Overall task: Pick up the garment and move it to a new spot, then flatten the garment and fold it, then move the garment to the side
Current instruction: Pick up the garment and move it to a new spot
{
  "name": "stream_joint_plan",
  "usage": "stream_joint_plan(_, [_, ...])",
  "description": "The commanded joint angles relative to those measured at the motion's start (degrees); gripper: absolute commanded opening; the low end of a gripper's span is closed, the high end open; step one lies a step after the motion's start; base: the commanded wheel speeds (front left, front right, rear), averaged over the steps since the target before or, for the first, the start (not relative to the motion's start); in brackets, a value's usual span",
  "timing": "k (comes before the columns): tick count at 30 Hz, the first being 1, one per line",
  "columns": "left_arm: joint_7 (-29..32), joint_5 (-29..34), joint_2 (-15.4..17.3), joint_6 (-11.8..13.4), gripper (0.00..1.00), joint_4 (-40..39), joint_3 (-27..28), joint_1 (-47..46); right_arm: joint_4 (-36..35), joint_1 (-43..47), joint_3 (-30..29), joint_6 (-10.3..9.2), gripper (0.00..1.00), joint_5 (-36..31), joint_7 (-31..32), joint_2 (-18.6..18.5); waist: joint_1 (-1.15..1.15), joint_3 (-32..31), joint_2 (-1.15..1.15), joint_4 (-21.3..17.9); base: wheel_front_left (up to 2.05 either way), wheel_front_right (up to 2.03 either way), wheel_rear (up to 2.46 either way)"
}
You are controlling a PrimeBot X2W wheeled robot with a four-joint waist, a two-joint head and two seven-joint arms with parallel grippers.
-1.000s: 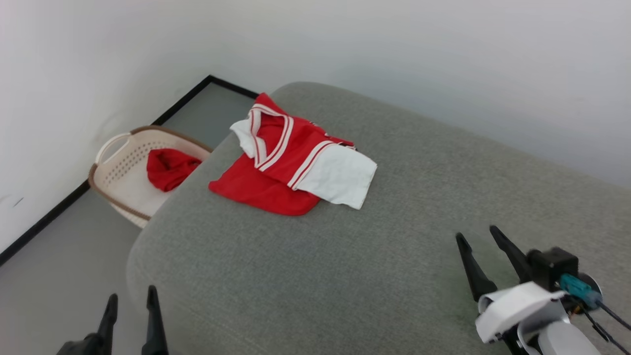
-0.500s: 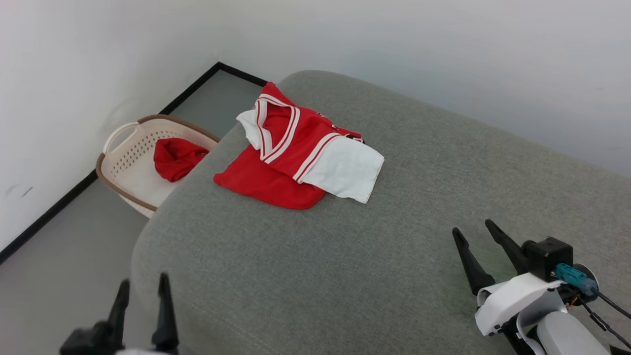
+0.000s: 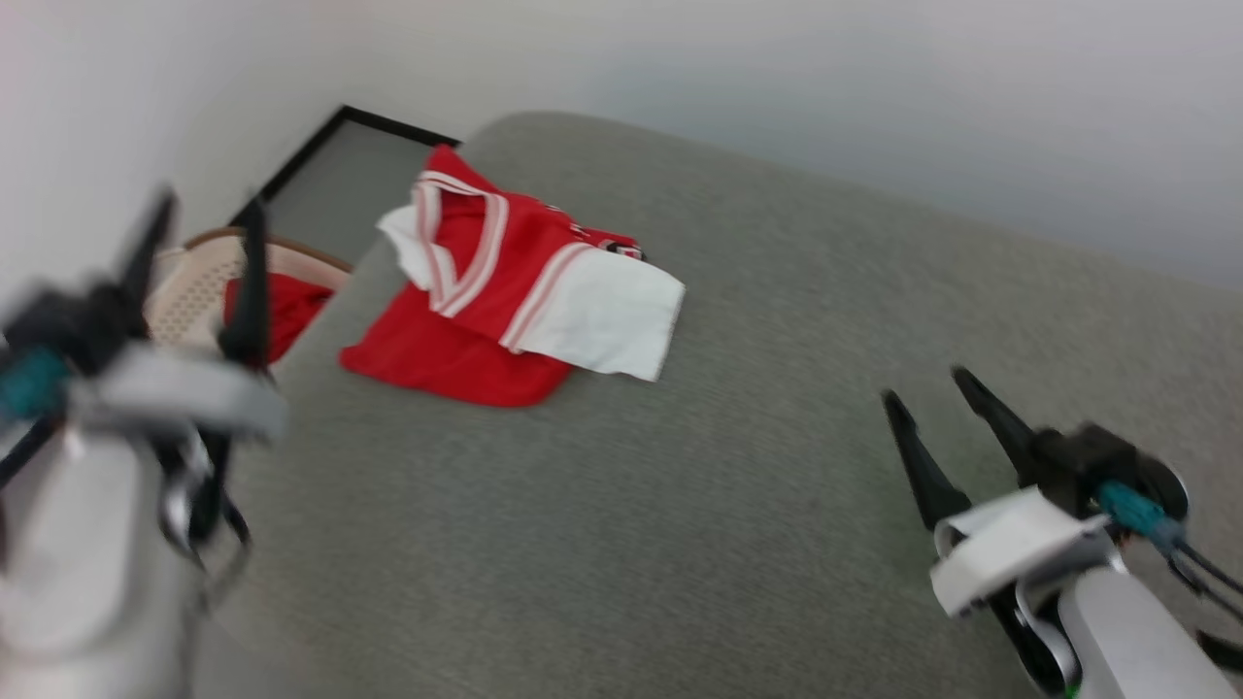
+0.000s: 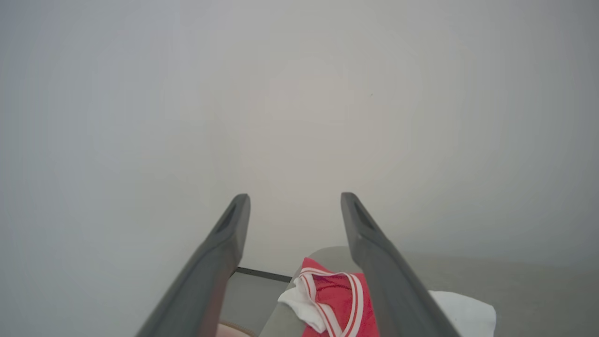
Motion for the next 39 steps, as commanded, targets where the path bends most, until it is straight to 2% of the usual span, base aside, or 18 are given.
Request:
stream_joint_plan(1, [0.05, -1.9, 1.27, 0.03, 1.0, 1.67, -0.97, -3.8, -0.5, -2.02, 0.92, 0.02, 1.0, -0.87, 0.33, -0.3, 0.0, 8.48, 0.0, -8.61, 0.0, 0.0, 0.0])
stream_joint_plan(6, [2.11, -8.55, 7.52, 0.04, 1.0, 11.16, -4.74, -16.47, -1.52, -7.7, 5.07, 0.01, 1.0, -1.87, 0.62, 0.07, 0.0, 14.16, 0.0, -14.36, 0.0, 0.0, 0.0])
stream_joint_plan(9, [4.86, -14.52, 8.91, 0.04, 1.0, 17.54, -7.23, -23.16, -1.53, -10.49, 6.43, 0.0, 1.0, -1.9, 0.28, 0.47, 0.0, 16.86, 0.0, -16.85, 0.0, 0.0, 0.0])
stream_joint_plan(11, [7.66, -17.06, 11.19, 0.07, 1.0, 21.8, -9.59, -26.63, -1.52, -11.95, 7.22, 0.0, 1.0, -1.95, 0.05, 0.81, 0.0, 18.31, 0.0, -18.24, 0.0, 0.0, 0.0])
stream_joint_plan(17, [19.22, -26.97, 13.58, 0.06, 1.0, 31.55, -15.16, -33.45, -1.82, -14.23, 8.7, 0.0, 1.0, -2.07, -0.31, 1.49, 0.0, 21.25, 0.0, -20.81, 0.0, 0.0, 0.0])
stream_joint_plan(23, [37.13, -36.41, 15.14, 0.05, 1.0, 37.52, -18.81, -34.61, -3.27, -15.47, 10.06, 0.0, 1.0, -2.7, -0.46, 2.14, 0.0, 22.64, 0.0, -22.32, 0.0, 0.0, 0.0])
stream_joint_plan(28, [45.41, -41.65, 16.56, 0.04, 1.0, 40.36, -19.54, -32.95, -5.41, -16.35, 11.45, 0.0, 1.0, -3.09, -0.53, 2.91, 0.0, 23.45, 0.0, -24.05, 0.0, 0.0, 0.0])
stream_joint_plan(33, [49.19, -44.34, 16.1, 0.04, 1.0, 42.07, -20.18, -32.28, -7.67, -17.04, 11.78, 0.0, 1.0, -3.55, -0.31, 3.42, 0.0, 25.39, 0.0, -25.56, 0.0, 0.0, 0.0])
stream_joint_plan(39, [48.85, -45.6, 13.72, -0.01, 1.0, 42.25, -22.17, -31.46, -10.02, -16.98, 11.23, 0.0, 1.0, -4.32, 0.3, 3.35, 0.0, 27.53, 0.0, -26.43, 0.0, 0.0, 0.0])
